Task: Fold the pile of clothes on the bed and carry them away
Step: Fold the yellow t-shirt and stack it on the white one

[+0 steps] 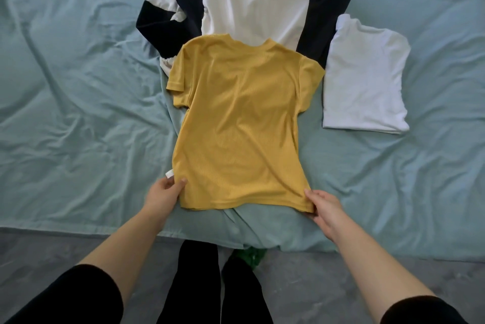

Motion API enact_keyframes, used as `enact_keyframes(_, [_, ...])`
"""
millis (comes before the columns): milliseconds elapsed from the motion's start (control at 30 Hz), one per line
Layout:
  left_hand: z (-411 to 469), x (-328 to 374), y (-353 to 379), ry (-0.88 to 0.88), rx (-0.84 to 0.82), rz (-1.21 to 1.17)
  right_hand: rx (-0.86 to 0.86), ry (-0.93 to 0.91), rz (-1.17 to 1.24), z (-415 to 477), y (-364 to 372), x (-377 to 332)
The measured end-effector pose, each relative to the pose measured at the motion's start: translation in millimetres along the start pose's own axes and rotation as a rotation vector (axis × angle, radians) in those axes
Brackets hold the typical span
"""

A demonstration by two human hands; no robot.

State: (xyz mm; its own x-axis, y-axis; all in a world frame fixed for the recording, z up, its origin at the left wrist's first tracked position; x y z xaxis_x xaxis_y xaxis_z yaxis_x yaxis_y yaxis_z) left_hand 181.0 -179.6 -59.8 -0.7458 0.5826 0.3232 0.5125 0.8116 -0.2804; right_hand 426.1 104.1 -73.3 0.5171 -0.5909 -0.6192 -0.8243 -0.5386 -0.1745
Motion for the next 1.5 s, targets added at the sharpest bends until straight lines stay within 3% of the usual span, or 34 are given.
enact_keyframes(167, [-9, -17, -16, 0.022, 0.162, 0.014, 0.130, -0.218, -0.250, -12, -28, 1])
enact_keyframes(233, [-11, -28, -20, 0.004, 0.152, -0.010, 0.133, -0.216, -0.347, -15, -38, 10])
enact_keyframes(433, [-18, -54, -23, -0.055, 0.078, -0.049, 0.159, -0.187, -0.303, -17, -53, 27])
enact_keyframes(600, [-21, -64, -22, -0.087, 0.142, 0.144, 0.129, -0.230, -0.602, -23, -53, 20])
enact_keyframes(667, [-27, -53, -19, 0.020, 0.280, 0.304, 0.161, -0.380, -0.877, -27, -47, 4])
enact_keyframes(733, [-34, -30, -5, 0.267, 0.459, 0.552, 0.158, -0.655, -1.146, -32, -24, -16])
enact_keyframes(800, [-39, -5, 29, 0.555, 0.446, 0.729, 0.026, -0.884, -1.238, -33, 20, -31])
enact_keyframes(867, [-33, 9, 68, 0.729, 0.318, 0.925, -0.139, -0.998, -1.346, -26, 64, -31])
enact_keyframes(967, [-9, 0, 94, 0.779, 0.221, 1.232, -0.333, -1.013, -1.593, -10, 90, -6])
enact_keyframes(1167, [2, -10, 75, 0.814, 0.060, 1.435, -0.546, -0.959, -1.905, 0, 65, 9])
enact_keyframes(1233, [-6, 5, 67, 0.806, 0.035, 1.325, -0.549, -0.945, -1.871, -4, 69, -5])
enact_keyframes(1400, [0, 78, 18, 0.596, 0.263, 0.492, -0.517, -0.987, -1.682, -12, 121, -46])
enact_keyframes(1500, [25, 119, 0, 0.475, 0.290, 0.305, -0.497, -1.039, -1.610, -7, 172, -70])
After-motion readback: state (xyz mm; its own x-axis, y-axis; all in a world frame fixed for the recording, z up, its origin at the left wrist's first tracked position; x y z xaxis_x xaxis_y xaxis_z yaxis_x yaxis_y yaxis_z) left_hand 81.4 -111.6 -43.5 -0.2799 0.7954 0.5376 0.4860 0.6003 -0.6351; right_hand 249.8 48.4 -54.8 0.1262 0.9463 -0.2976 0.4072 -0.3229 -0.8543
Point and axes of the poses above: each hand's wrist, its own z-axis towards the middle knuckle, its own y-axis out of the palm, x = y × z, the point moved 4 cm from there along z, towards the middle knuckle, and after that the axes turned 13 degrees about -y, right-handed, at the moved point
